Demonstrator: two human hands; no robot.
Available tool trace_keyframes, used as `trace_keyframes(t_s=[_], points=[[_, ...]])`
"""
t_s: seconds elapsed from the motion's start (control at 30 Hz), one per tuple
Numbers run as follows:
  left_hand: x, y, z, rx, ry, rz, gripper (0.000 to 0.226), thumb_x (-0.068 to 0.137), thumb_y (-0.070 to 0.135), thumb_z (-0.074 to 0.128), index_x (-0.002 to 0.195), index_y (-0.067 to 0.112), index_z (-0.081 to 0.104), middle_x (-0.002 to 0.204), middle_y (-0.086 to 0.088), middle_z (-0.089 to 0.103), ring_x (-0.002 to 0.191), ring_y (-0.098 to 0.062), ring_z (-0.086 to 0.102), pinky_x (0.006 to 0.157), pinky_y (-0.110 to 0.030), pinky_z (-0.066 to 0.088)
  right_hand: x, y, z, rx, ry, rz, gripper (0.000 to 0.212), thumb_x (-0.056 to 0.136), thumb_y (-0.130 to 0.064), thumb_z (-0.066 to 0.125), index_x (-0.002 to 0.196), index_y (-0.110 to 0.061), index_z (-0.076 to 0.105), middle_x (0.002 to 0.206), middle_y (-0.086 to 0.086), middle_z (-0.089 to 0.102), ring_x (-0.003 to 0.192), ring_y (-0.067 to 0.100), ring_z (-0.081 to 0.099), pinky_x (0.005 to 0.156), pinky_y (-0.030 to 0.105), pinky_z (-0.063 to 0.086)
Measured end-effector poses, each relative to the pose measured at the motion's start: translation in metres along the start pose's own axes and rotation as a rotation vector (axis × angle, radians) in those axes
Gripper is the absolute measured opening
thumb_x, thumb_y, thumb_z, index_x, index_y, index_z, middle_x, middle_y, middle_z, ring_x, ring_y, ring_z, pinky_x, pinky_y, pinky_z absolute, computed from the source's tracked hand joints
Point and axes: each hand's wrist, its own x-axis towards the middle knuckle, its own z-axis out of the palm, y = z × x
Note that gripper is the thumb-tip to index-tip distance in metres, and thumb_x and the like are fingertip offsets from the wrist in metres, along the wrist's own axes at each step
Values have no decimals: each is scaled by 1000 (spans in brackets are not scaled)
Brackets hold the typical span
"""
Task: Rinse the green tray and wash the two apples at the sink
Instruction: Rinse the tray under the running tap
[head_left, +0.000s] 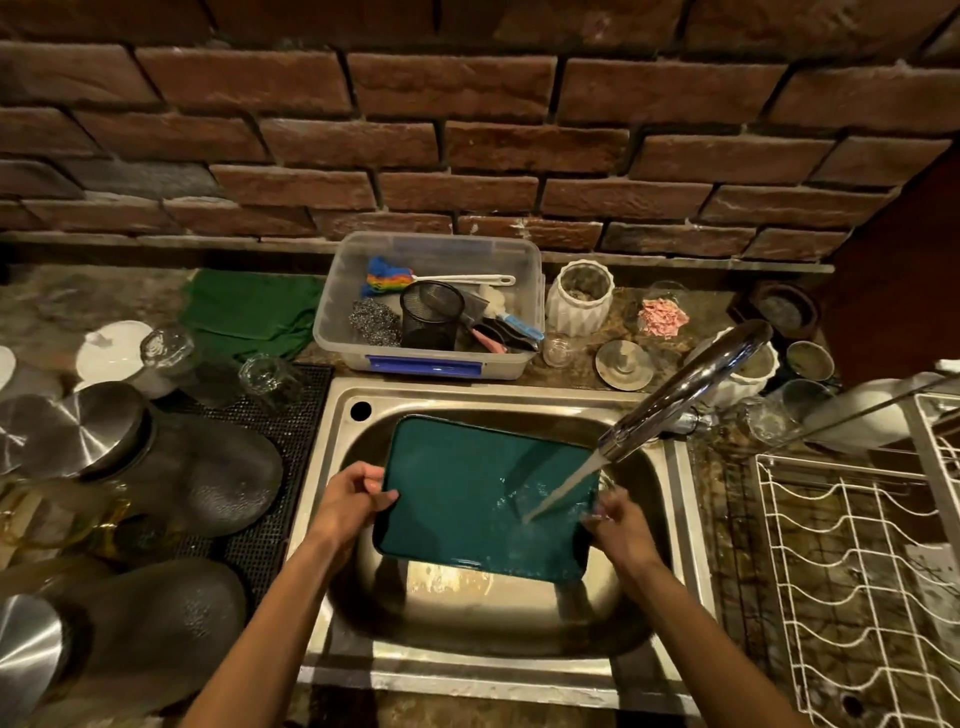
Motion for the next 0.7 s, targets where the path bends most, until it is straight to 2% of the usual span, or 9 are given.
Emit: trace_keyframes(t_s=[0.13,0.33,0.43,0.5,0.57,0.6,0.7], points=[[-4,-18,18,20,40,-96,42,87,-20,57,70,15,40,80,-10,51,78,-23,54,63,-33,48,-14,-24,-17,-25,21,-92,16,94,1,59,103,-11,63,112,16,68,108,32,64,97,52,54],[-11,-37,37,61,-19,-256,43,91,-13,58,70,18,38,80,-8,55,70,-17,54,58,-27,40,-21,-46,-34,-163,-8,-111,15,93,2,59,103,-8,64,93,11,70,97,30,67,90,48,57],[-13,-36,32,133,-51,-281,36,91,-12,59,74,16,43,78,-9,58,67,-17,54,44,-21,44,-15,-47,-37,-236,-52,-30,11,93,-4,63,104,-6,62,97,13,69,89,25,67,68,36,57],[-14,-30,25,208,-72,-275,27,91,-10,60,80,12,49,74,-10,59,63,-17,54,40,-18,40,-10,-42,-36,-267,-91,23,6,93,-3,63,91,-7,60,89,12,67,76,20,65,57,30,54],[-13,-22,17,232,-92,-254,25,91,-10,60,79,10,50,71,-11,58,61,-18,54,44,-19,40,-3,-30,-33,-284,-124,78,7,95,1,59,89,-4,60,85,13,64,71,18,62,58,30,53],[-11,-17,12,219,-100,-241,28,90,-13,59,76,10,49,70,-11,56,61,-19,54,48,-22,43,0,-22,-31,-312,-146,100,5,95,2,57,95,2,62,86,14,65,71,19,61,57,29,51],[-8,-4,2,162,-84,-193,36,85,-19,58,74,13,46,71,-9,54,65,-21,54,62,-30,43,10,5,-19,-414,-191,140,19,97,2,53,111,9,63,86,18,66,68,21,61,54,27,48]])
